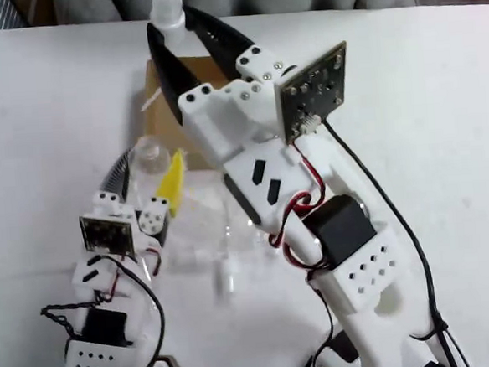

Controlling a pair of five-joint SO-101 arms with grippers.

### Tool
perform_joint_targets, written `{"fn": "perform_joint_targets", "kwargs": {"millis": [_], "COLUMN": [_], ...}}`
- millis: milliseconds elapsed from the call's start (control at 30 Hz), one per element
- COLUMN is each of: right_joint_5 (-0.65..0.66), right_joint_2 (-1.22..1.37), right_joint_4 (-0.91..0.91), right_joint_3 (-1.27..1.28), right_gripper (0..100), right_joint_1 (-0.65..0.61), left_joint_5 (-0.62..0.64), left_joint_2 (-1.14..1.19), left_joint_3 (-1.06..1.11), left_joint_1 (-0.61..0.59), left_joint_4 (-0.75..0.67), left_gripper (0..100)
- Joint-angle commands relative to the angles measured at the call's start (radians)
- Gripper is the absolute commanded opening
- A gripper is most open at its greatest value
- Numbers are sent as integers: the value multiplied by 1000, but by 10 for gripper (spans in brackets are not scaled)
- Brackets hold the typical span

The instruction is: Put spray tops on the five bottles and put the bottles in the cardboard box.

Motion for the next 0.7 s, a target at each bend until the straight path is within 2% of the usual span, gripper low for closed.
{"fn": "perform_joint_targets", "kwargs": {"millis": [0, 133, 300, 433, 667], "right_joint_5": [2, 2, 8, 80, 86], "right_joint_2": [-31, -28, -24, -22, 76], "right_joint_4": [15, 18, 16, 21, -4], "right_joint_3": [-14, -14, -14, -9, -17], "right_gripper": [15, 15, 15, 15, 15], "right_joint_1": [-24, -28, -24, -24, 13], "left_joint_5": [8, 86, 98, 95, 95], "left_joint_2": [97, 306, 495, 513, 513], "left_joint_3": [-126, -195, -227, -224, -224], "left_joint_1": [-10, -19, -21, -21, -21], "left_joint_4": [5, -66, -163, -175, -175], "left_gripper": [22, 22, 22, 22, 22]}}
